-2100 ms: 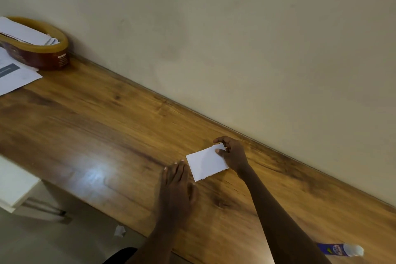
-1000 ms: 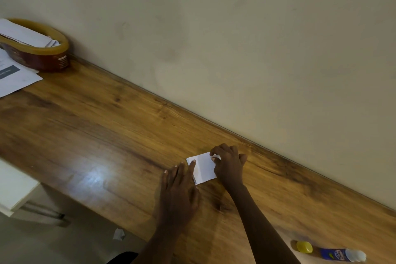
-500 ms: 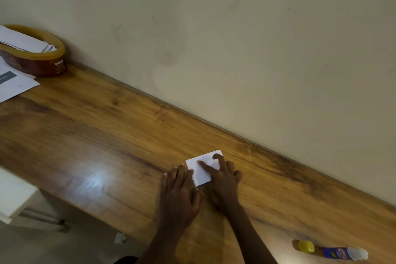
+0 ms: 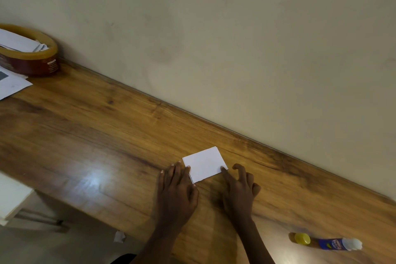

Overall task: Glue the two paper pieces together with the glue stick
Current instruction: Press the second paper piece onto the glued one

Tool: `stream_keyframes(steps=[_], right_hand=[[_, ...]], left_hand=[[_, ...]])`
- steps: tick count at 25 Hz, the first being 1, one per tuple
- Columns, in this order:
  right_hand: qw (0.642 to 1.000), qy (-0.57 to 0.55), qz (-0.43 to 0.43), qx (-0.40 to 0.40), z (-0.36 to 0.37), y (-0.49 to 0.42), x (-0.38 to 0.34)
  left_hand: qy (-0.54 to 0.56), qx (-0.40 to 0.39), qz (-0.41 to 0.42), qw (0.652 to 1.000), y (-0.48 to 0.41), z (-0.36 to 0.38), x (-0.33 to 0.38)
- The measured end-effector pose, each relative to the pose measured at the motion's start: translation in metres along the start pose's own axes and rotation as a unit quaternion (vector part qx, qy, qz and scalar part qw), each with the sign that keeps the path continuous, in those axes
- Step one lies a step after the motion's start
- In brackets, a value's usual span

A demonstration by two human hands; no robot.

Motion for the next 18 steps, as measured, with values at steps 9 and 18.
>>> stream_keyframes(steps=[9, 18], right_hand=[[0.989, -0.035, -0.116, -0.083, 0.019, 0.013, -0.062], [0.982, -0.100, -0.130, -0.096, 0.021, 0.018, -0.065]], left_hand=[[0.025, -0.019, 0.002, 0.999, -0.001, 0.003, 0.000], [0.042, -0.029, -0.008, 0.999, -0.001, 0.004, -0.003]])
Point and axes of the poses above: each hand's wrist, its own y-axis away from the middle knuckle, its own z-axis out of the palm, x = y × z, the point moved 10 cm from there along -y, towards the middle knuckle, and after that the axes turned 4 degrees about y, right-handed, at the moved point
